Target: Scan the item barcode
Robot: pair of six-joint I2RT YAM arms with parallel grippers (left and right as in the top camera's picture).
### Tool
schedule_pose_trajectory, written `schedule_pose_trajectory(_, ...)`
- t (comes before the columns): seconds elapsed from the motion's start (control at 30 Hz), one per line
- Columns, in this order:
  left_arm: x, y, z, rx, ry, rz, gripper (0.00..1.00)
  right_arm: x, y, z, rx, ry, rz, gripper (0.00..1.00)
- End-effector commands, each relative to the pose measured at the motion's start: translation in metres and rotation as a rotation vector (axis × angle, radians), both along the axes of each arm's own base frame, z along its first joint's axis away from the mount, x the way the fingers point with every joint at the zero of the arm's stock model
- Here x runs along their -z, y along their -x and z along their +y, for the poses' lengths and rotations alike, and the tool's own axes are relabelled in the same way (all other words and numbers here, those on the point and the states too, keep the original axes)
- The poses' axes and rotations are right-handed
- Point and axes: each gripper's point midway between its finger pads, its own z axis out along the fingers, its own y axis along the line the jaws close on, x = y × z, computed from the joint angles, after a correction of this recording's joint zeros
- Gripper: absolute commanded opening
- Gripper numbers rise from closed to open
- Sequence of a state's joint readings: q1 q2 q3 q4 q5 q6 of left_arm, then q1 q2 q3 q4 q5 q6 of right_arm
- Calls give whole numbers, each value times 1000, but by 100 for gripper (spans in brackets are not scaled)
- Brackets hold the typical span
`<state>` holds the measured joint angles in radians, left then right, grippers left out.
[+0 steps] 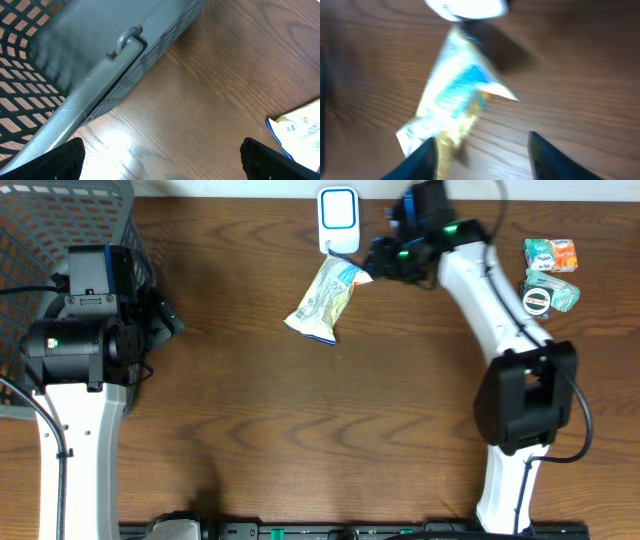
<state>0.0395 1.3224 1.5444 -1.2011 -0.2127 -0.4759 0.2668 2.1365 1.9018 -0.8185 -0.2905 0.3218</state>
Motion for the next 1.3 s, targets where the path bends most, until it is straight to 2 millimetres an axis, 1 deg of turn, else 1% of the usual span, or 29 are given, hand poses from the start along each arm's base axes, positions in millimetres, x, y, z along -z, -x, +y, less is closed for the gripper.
schedule_pose_trajectory(0.0, 2, 1, 4, -27, -4, 5, 98, 2, -4, 35, 10, 65, -76, 38)
schedule_pose_trajectory(0.1, 2, 1, 4, -27, -4, 5, 98, -4, -8, 59, -14, 76, -147, 37)
schedule_pose_trajectory(0.17, 2, 1, 4, -27, -4, 5, 98, -6, -11, 70, -16, 92, -190, 33)
schedule_pose_trajectory(0.2, 2, 1, 4, -27, -4, 6, 98, -5, -13, 72, -11, 106, -206, 28)
schedule_pose_trajectory(0.27, 2, 1, 4, -27, -4, 6, 98, 1, -15, 78, -12, 115, -215, 20)
schedule_pose_trajectory(0.3, 2, 1, 4, -27, -4, 5, 97, 8, -15, 81, -18, 117, -210, 16)
schedule_pose_trajectory(0.33, 2, 1, 4, -27, -4, 5, 98, 14, -15, 83, -22, 118, -204, 11)
schedule_pose_trajectory(0.4, 2, 1, 4, -27, -4, 5, 98, 35, -14, 89, -36, 132, -179, 10)
schedule_pose_trajectory(0.47, 2, 1, 4, -27, -4, 6, 98, 58, -11, 88, -40, 158, -138, 8)
schedule_pose_trajectory(0.57, 2, 1, 4, -27, -4, 6, 98, 85, -2, 81, -46, 196, -62, 1)
schedule_pose_trajectory(0.63, 2, 1, 4, -27, -4, 5, 98, 94, 4, 72, -39, 228, -22, 1)
schedule_pose_trajectory(0.7, 2, 1, 4, -27, -4, 6, 98, 98, 10, 54, -9, 299, 9, 1)
schedule_pose_trajectory(0.77, 2, 1, 4, -27, -4, 6, 98, 94, 15, 35, 47, 368, 32, 1)
schedule_pose_trajectory(0.83, 2, 1, 4, -27, -4, 5, 98, 84, 20, 22, 75, 414, 39, 1)
schedule_pose_trajectory(0.93, 2, 1, 4, -27, -4, 5, 98, 61, 28, 15, 68, 426, 33, 1)
schedule_pose_trajectory(1.0, 2, 1, 4, -27, -4, 5, 98, 38, 35, 15, 46, 413, 22, 2)
schedule_pose_trajectory(1.07, 2, 1, 4, -27, -4, 5, 98, 18, 44, 17, 19, 384, 18, 6)
schedule_pose_trajectory(1.1, 2, 1, 4, -27, -4, 5, 98, 9, 50, 21, 4, 358, 19, 7)
schedule_pose_trajectory(1.17, 2, 1, 4, -27, -4, 6, 98, -3, 58, 33, -29, 297, 24, 8)
schedule_pose_trajectory(1.27, 2, 1, 4, -27, -4, 5, 97, -9, 64, 53, -74, 233, 19, 9)
